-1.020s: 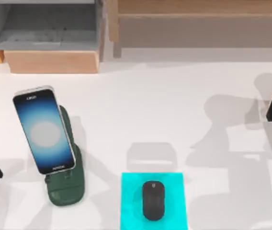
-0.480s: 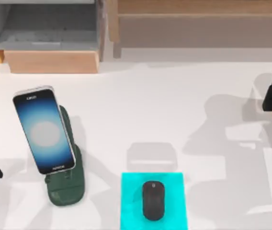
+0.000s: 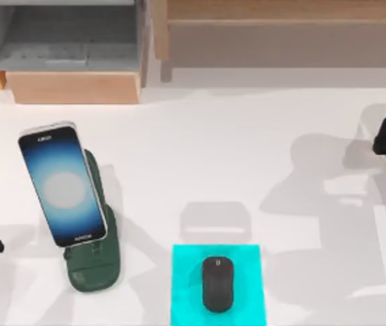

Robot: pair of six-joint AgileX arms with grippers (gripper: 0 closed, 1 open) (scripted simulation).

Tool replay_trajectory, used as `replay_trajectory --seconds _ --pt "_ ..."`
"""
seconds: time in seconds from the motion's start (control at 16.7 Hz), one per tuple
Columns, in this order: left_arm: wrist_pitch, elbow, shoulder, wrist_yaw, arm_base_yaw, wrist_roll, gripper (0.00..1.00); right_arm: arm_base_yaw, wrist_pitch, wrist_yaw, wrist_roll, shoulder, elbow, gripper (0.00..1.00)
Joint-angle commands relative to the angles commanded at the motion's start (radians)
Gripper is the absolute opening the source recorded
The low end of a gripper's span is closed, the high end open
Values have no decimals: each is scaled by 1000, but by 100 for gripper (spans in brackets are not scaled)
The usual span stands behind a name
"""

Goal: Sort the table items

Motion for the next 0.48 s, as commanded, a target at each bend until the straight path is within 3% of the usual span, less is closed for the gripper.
replay_trajectory --seconds 0.48 --pt "0 0 0 0 0 0 100 0 0 0 0 0 0 17"
